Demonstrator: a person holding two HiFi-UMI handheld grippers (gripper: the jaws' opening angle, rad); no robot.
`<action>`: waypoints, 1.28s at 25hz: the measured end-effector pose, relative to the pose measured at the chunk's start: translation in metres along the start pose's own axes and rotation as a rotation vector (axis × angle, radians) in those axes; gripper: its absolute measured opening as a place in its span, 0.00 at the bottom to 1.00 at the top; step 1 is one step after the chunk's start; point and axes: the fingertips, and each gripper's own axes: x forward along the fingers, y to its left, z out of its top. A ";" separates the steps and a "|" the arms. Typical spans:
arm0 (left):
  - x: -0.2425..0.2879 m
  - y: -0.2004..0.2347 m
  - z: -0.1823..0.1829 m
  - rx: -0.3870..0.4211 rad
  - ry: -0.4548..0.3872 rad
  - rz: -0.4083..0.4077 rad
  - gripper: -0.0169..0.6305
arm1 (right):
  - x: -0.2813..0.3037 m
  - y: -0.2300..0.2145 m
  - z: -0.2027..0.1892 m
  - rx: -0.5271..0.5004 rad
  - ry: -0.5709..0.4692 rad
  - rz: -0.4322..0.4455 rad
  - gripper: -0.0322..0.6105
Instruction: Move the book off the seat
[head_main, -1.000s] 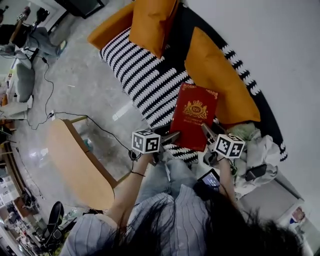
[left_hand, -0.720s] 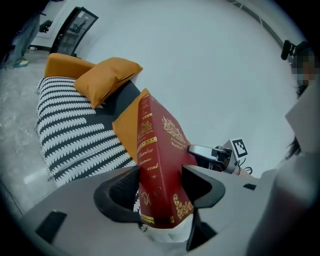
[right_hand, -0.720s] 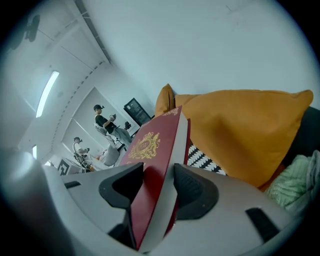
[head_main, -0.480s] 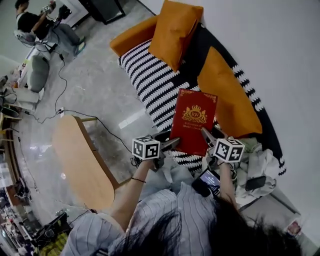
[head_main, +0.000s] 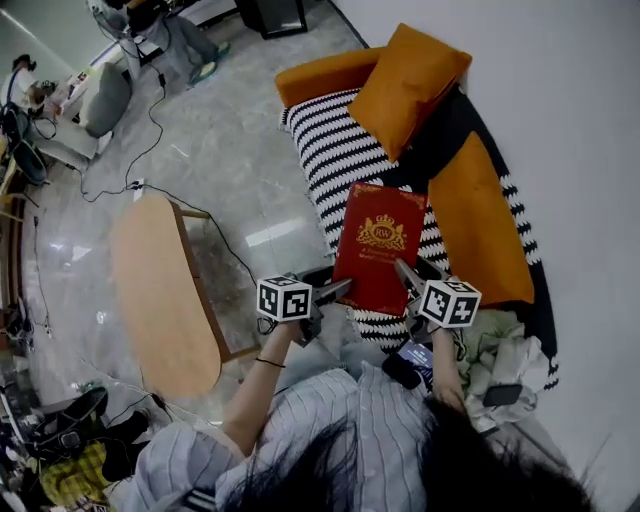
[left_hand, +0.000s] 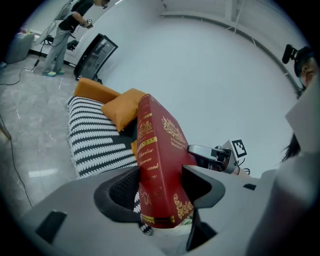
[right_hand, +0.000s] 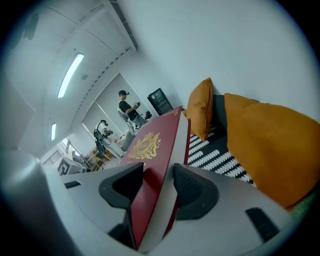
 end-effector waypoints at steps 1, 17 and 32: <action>-0.007 0.004 0.001 -0.004 -0.012 0.005 0.45 | 0.005 0.007 0.000 -0.012 0.006 0.008 0.36; -0.146 0.074 0.003 -0.105 -0.193 0.096 0.45 | 0.090 0.146 -0.027 -0.148 0.148 0.118 0.36; -0.293 0.128 -0.035 -0.217 -0.372 0.198 0.45 | 0.150 0.291 -0.091 -0.306 0.281 0.233 0.36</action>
